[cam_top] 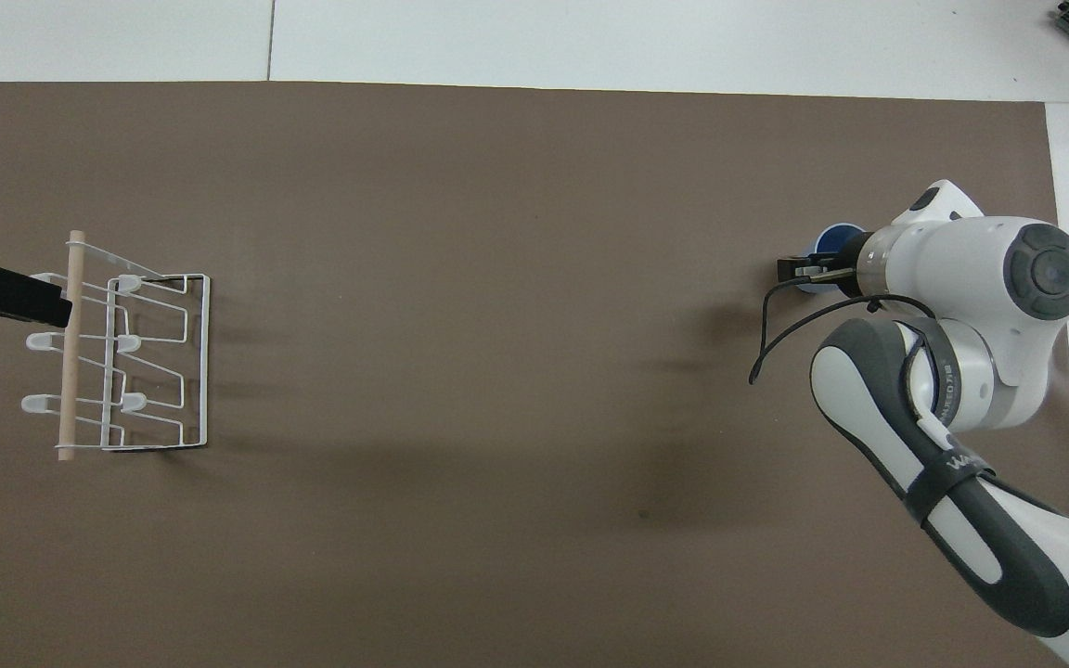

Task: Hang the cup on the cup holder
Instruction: 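Lower the right gripper over the cup rim and close on it, then lift the cup and tip it sideways with the right gripper, then carry the cup toward the rack while the left gripper reaches the cup, then grasp the cup with the left gripper while the right gripper releases it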

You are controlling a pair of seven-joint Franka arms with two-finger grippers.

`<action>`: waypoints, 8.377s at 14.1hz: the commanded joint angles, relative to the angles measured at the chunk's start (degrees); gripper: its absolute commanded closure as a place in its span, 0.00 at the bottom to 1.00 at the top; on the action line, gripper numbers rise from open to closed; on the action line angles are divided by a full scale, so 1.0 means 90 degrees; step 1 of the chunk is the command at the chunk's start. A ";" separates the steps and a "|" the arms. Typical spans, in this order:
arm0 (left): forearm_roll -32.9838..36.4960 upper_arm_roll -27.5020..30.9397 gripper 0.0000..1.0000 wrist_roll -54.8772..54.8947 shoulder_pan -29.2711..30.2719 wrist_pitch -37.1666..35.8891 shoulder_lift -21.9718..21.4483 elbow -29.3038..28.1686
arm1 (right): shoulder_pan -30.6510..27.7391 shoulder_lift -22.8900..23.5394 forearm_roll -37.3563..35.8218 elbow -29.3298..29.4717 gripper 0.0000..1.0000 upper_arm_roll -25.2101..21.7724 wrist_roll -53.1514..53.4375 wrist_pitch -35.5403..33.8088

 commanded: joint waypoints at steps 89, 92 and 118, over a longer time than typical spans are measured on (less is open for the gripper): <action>-0.1306 -0.0226 0.77 0.7820 -0.1958 0.2179 -0.1039 -0.2141 | 0.4046 -0.0850 0.7766 0.1394 1.00 0.0093 0.9186 0.0903; -0.1306 -0.0206 1.00 0.7801 -0.1919 0.2188 -0.1039 -0.2141 | 0.4036 -0.0850 0.7776 0.1394 1.00 0.0093 0.9352 0.0903; -0.0293 -0.0148 1.00 0.7645 -0.1460 0.1935 -0.0942 -0.1839 | 0.3235 -0.0801 0.7776 0.1365 0.01 0.0074 1.2097 0.0883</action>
